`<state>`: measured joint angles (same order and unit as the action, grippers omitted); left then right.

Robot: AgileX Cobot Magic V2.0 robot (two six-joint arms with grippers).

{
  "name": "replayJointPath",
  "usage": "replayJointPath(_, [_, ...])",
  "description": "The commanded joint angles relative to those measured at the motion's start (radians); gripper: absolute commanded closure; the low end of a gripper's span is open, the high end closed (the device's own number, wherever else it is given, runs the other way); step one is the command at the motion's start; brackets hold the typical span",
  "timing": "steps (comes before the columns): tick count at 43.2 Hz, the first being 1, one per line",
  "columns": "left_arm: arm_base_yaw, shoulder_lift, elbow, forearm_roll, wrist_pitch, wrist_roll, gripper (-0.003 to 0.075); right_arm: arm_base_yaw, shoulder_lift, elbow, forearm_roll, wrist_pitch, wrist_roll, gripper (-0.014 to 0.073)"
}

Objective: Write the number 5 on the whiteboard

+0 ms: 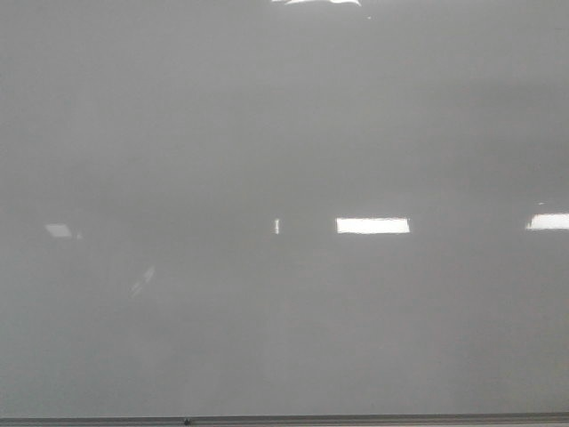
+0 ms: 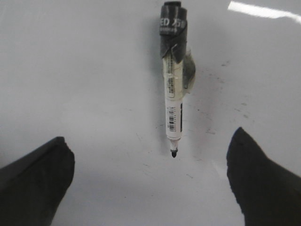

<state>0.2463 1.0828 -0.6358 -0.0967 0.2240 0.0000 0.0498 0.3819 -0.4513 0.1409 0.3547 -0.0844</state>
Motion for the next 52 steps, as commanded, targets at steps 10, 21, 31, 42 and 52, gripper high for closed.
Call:
replayJointPath(10, [0.004,0.199,-0.101,0.000,-0.136,-0.012,0.0102,-0.001,0.014,-0.035,0.003,-0.083,0.003,-0.0050])
replayJointPath(21, [0.000,0.277,-0.134,0.006,-0.213,-0.012,0.0102,-0.001,0.014,-0.035,0.003,-0.083,0.003,-0.0050])
replayJointPath(31, [-0.008,0.316,-0.151,0.006,-0.212,-0.012,0.0102,-0.001,0.014,-0.035,0.003,-0.083,0.003,-0.0050])
replayJointPath(42, [-0.076,0.360,-0.151,0.007,-0.248,-0.012,0.0102,-0.001,0.014,-0.035,0.003,-0.083,0.003,-0.0050])
replayJointPath(52, [-0.078,0.377,-0.151,0.007,-0.259,-0.012,0.0168,-0.001,0.014,-0.035,0.003,-0.081,0.003,-0.0050])
